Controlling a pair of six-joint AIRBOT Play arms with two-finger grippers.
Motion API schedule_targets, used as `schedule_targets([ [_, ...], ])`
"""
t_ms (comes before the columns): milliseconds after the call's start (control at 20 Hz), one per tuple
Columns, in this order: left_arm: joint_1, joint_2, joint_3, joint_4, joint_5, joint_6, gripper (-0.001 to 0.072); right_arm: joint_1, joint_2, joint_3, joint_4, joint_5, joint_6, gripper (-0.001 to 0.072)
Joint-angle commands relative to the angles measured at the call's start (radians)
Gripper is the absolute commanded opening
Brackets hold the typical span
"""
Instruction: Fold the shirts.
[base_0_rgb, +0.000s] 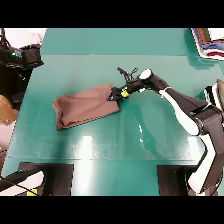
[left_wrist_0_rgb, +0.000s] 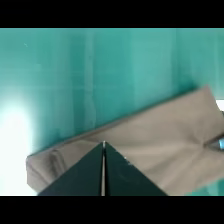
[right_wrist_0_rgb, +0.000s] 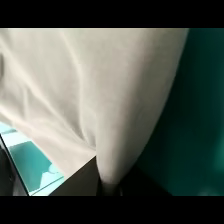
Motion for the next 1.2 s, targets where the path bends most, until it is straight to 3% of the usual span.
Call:
schedule_targets([
  [0,-0.061,0.000,0.000,-0.014,-0.007,0.012,0.0026,-0.047,0.057,0.050,-0.075,-0.003,-0.003,0.0019],
  [150,-0.162,0.000,0.000,-0.014,-0.005,0.012,0.0027,-0.202,0.187,0.023,-0.186,0.007,0.048,0.0019],
  [600,-0.346,0.000,0.000,-0.018,0.056,0.003,0.0027,-0.913,0.584,-0.222,-0.303,-0.061,0.064,0.0019],
  [850,-0.406,0.000,0.000,-0.019,0.125,0.002,0.0027,-1.167,0.595,-0.167,-0.301,-0.087,0.064,0.0018],
  [1150,-0.411,-0.001,0.000,-0.032,0.151,0.003,0.0027,-1.187,0.494,0.082,-0.258,-0.052,0.064,0.0018],
])
